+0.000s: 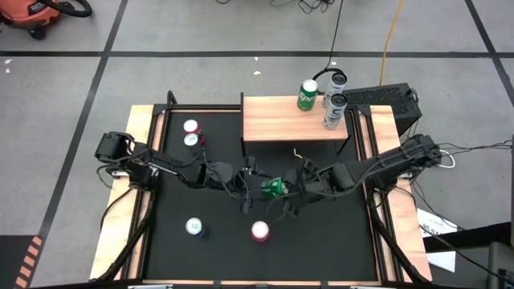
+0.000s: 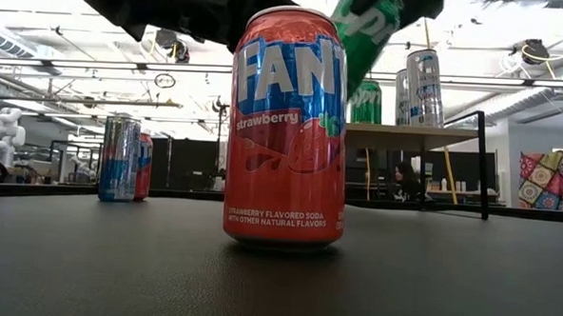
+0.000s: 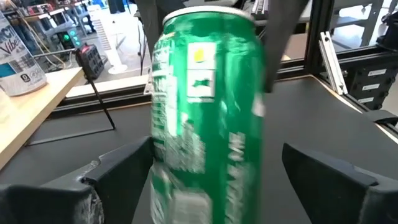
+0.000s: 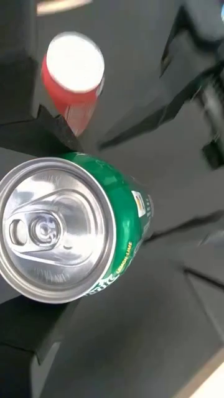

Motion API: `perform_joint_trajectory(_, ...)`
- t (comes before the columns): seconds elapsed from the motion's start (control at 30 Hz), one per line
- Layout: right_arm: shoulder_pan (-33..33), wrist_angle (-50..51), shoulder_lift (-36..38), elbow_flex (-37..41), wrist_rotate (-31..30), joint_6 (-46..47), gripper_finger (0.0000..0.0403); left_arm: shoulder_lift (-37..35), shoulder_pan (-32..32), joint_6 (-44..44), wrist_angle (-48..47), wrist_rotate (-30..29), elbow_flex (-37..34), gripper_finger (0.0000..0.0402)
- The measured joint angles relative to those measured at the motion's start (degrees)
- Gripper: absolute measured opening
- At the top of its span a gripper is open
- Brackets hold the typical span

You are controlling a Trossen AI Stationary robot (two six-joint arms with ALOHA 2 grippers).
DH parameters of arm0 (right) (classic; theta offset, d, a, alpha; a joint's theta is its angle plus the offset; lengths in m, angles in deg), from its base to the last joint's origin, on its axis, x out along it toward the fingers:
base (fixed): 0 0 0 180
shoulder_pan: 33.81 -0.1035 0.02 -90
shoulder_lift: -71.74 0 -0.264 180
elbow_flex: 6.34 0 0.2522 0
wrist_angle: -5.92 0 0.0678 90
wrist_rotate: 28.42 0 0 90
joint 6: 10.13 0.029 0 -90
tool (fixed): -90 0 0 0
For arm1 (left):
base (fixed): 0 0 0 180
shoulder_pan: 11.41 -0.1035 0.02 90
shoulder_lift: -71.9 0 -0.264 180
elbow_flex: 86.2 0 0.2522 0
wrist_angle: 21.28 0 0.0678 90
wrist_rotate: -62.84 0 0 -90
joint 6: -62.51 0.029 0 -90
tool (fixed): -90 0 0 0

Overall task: Place canned beverage on shelf
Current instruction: Put the green soda can on the shelf

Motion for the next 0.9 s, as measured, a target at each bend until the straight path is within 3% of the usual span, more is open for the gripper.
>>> perform_joint_trajectory(0.33,0.95,-4.61,0.00,-0.03,0.56,-3.97,0.0282,0.14,-0.97,-1.42,-0.54,-2.46,0.08,0.0360)
perform_joint_trajectory(0.5,0.95,-4.62,0.00,-0.05,0.63,-4.82,0.0287,0.16,-1.00,-1.06,-0.46,-2.53,0.06,0.0311)
perform_joint_trajectory(0.67,0.95,-4.62,0.04,-0.07,-0.08,-7.23,0.0323,0.16,-1.60,-1.07,0.10,-2.78,0.06,0.0277)
perform_joint_trajectory(0.77,0.14,-4.59,0.04,-0.09,-2.48,-9.40,0.0351,0.16,-1.69,-1.52,1.23,-2.69,0.02,0.0277)
perform_joint_trajectory(0.9,-4.03,-4.11,0.04,-0.09,-10.49,-12.99,0.0369,0.16,-1.76,-1.58,3.18,-0.33,-0.02,0.0277)
